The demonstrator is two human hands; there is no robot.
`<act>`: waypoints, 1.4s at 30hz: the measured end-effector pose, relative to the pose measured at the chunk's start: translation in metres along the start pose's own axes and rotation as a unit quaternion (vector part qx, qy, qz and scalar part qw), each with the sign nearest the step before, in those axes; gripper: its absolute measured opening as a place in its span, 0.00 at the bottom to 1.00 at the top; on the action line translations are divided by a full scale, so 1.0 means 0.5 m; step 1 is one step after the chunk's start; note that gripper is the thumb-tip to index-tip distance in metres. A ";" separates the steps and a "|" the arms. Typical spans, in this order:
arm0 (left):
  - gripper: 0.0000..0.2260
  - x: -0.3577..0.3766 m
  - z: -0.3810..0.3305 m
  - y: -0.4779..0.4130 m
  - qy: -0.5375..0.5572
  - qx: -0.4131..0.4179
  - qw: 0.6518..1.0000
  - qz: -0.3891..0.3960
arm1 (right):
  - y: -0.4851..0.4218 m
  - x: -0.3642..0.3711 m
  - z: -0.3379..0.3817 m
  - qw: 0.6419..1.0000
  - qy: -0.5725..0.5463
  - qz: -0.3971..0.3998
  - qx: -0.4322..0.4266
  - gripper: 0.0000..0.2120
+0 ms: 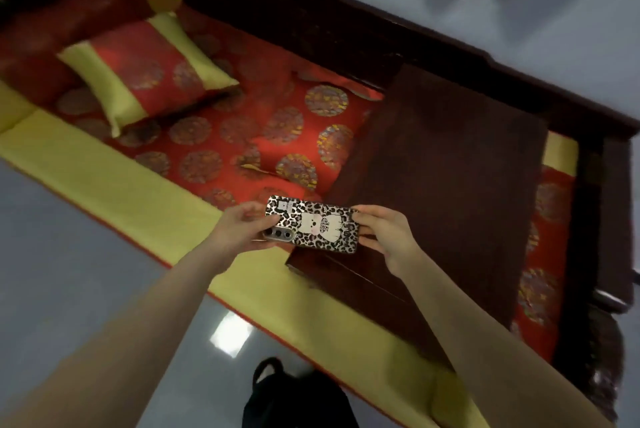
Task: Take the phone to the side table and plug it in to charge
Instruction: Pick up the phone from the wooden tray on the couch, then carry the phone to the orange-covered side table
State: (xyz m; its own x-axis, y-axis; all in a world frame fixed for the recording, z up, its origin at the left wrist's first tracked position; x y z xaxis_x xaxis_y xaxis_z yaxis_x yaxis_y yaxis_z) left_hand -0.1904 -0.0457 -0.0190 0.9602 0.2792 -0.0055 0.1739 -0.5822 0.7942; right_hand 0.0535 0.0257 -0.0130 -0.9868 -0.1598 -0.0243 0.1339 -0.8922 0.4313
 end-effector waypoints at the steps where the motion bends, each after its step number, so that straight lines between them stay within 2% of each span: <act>1: 0.08 -0.061 0.014 0.024 0.031 0.005 0.999 -0.022 | 0.004 0.064 0.012 1.000 0.009 0.028 -0.005 0.05; 3: 0.07 -0.163 0.043 0.064 0.062 0.009 0.995 -0.073 | 0.012 0.169 0.030 0.997 0.019 0.067 -0.014 0.04; 8: 0.12 -0.421 0.154 0.192 0.126 0.007 0.978 -0.167 | 0.074 0.472 0.052 0.979 0.063 0.193 -0.024 0.04; 13: 0.05 -0.657 0.280 0.321 0.191 0.005 0.960 -0.204 | 0.190 0.766 0.021 0.946 0.120 0.301 -0.012 0.04; 17: 0.09 -0.852 0.368 0.384 0.245 -0.011 0.940 -0.236 | 0.291 0.986 -0.018 0.919 0.160 0.360 -0.015 0.07; 23: 0.06 -1.089 0.431 0.435 0.300 -0.012 0.924 -0.237 | 0.386 1.247 -0.039 0.909 0.168 0.382 -0.011 0.07; 30: 0.11 -1.317 0.388 0.420 0.308 -0.004 0.917 -0.252 | 0.369 1.497 -0.026 0.909 0.188 0.372 -0.016 0.07; 37: 0.18 -1.707 0.250 0.384 0.316 0.048 0.892 -0.319 | 0.325 1.858 0.000 0.885 0.183 0.427 0.018 0.07; 42: 0.18 -1.955 0.193 0.350 0.323 0.053 0.880 -0.343 | 0.302 2.112 0.023 0.874 0.187 0.448 0.015 0.07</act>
State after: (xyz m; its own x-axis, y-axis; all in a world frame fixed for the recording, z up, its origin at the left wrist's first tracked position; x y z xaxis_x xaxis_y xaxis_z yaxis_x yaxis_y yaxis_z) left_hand -1.0774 -0.4941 0.0667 0.3021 0.9493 -0.0875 0.7169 -0.1657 0.6772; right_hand -0.9694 -0.2731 0.0370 -0.3889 -0.9202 0.0455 0.8294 -0.3282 0.4521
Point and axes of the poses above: each hand's wrist, its own y-axis away from the middle knuckle, its own x-axis out of the palm, z = x × y, the point moved 5 cm from there along -y, towards the middle knuckle, and after that the axes turned 14 degrees about -x, right-handed, at the moved point
